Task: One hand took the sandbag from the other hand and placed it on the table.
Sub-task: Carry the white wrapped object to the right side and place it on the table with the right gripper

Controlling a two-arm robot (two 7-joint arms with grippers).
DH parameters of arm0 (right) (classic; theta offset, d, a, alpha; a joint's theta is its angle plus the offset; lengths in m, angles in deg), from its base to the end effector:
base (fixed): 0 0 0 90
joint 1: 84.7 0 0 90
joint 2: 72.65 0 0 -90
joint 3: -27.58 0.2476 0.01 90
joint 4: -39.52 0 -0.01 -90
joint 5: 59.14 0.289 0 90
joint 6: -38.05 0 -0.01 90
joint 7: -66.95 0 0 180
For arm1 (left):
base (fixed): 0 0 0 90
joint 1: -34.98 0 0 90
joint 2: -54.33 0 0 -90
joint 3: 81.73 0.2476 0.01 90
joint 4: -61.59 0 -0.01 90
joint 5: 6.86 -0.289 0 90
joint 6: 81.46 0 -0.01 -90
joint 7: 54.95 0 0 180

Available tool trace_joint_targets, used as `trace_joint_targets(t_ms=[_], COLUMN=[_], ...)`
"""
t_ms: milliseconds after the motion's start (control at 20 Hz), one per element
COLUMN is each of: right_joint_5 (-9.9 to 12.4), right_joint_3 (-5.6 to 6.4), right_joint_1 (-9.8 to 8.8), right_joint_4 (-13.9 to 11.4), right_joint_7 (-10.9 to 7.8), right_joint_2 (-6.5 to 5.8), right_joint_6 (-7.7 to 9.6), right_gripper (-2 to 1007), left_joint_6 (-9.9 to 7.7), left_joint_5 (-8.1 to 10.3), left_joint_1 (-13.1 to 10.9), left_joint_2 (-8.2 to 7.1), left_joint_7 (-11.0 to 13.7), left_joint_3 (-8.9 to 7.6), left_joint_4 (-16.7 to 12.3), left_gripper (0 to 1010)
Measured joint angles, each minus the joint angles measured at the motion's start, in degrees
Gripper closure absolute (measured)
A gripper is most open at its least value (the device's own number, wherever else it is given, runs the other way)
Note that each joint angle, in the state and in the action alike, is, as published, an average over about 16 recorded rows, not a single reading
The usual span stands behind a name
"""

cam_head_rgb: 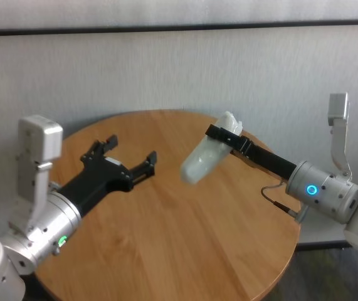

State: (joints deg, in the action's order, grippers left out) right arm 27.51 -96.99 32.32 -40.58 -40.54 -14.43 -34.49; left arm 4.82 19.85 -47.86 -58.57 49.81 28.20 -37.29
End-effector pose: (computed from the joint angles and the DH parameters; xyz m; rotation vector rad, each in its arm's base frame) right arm 0.3812 -0.0148 -0.2033 0.3228 0.8232 -0.7007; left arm 0.3157 -0.0142 -0.1982 -0.0792 -0.0078 0.9258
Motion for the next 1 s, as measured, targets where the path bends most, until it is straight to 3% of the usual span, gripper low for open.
trace_joint_targets(t_ms=[250,450,1000], right_joint_5=[0.02,-0.11,-0.27], right_joint_3=[-0.76,-1.46,-2.90], right_joint_1=[0.35,0.71,1.39], right_joint_4=[-0.19,-0.31,-0.42], right_joint_7=[0.70,1.23,2.07], right_joint_2=[-0.84,-1.58,-3.36], right_joint_6=[-0.25,-0.35,-0.76], right_gripper=[438,438,438], left_joint_6=[-3.70,-5.52,-5.78], left_joint_5=[-3.26,-4.51,-4.63], left_joint_1=[-0.44,-0.48,-0.62], left_joint_2=[0.40,0.69,0.97], left_joint_7=[-2.88,-3.79,-4.16], left_joint_3=[0.86,1.43,1.29], left_joint_4=[-1.44,-1.92,-1.90], left_gripper=[10,10,10])
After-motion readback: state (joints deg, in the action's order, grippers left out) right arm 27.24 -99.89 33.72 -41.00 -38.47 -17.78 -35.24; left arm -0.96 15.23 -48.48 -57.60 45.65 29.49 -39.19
